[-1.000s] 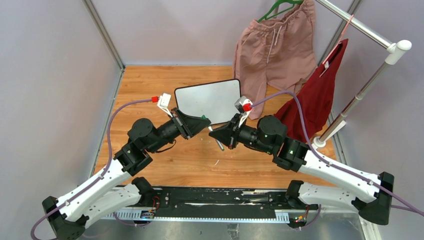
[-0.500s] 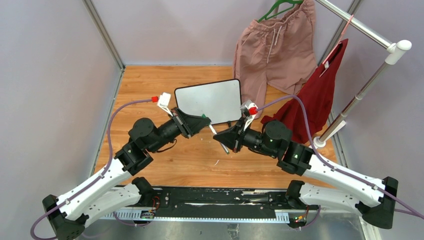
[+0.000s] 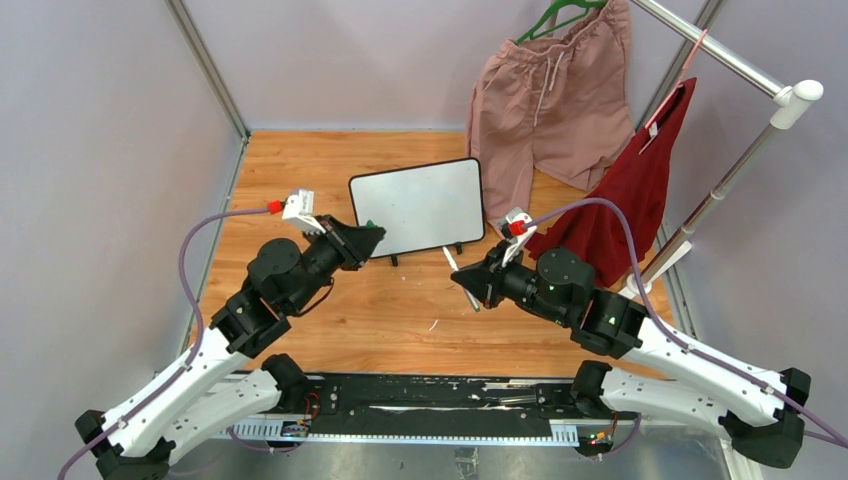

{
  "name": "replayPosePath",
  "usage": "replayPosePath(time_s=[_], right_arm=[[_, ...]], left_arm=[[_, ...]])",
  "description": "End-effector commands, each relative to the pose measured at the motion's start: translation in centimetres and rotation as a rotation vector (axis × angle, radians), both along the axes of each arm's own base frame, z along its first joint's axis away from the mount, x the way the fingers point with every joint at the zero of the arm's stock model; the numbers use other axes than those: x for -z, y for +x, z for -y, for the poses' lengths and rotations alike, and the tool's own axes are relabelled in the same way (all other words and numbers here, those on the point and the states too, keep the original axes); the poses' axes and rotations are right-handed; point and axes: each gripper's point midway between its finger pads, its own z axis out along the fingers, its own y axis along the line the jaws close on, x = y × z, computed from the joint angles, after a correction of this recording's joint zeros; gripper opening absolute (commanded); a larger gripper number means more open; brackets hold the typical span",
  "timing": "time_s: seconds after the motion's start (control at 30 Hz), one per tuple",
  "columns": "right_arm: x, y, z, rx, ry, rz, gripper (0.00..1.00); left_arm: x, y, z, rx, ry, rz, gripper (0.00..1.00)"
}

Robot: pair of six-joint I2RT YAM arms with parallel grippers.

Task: Write a sentence on the whiteboard
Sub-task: Place the pen cap at the center of the board.

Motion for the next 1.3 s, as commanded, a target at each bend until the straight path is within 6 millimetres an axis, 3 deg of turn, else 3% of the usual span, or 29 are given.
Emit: replayPosePath(time_s=[0.0, 0.1, 0.2, 0.37, 0.6, 0.93, 1.27], right_arm=[[0.5, 2.0, 3.7, 0.176, -0.124, 0.05, 0.0], [1.4, 2.4, 4.9, 0.221, -0.163, 0.064, 0.0], [2.4, 2.6, 5.2, 0.235, -0.188, 0.064, 0.0], [3.8, 2.7, 5.1, 0.231, -0.214, 0.058, 0.0], [4.4, 2.4, 5.4, 0.222, -0.221, 0.055, 0.0], [5.0, 2.0, 6.2, 0.231, -0.22, 0.045, 0.0], [4.6, 2.2, 6.9, 0.259, -0.22, 0.061, 0.0]], left_arm=[[7.2, 0.3, -6.6, -0.254, 0.328, -0.164, 0.02], [12.0, -0.8, -9.1, -0.311, 0.485, -0.288, 0.12], [16.1, -2.0, -9.8, -0.301, 0.56, -0.397, 0.21], [21.4, -2.9, -8.6, -0.25, 0.586, -0.538, 0.2], [26.9, -2.3, -6.6, -0.197, 0.637, -0.683, 0.17], [30.6, -1.8, -5.5, -0.156, 0.665, -0.786, 0.2], [32.2, -2.1, -5.9, -0.166, 0.695, -0.808, 0.3]])
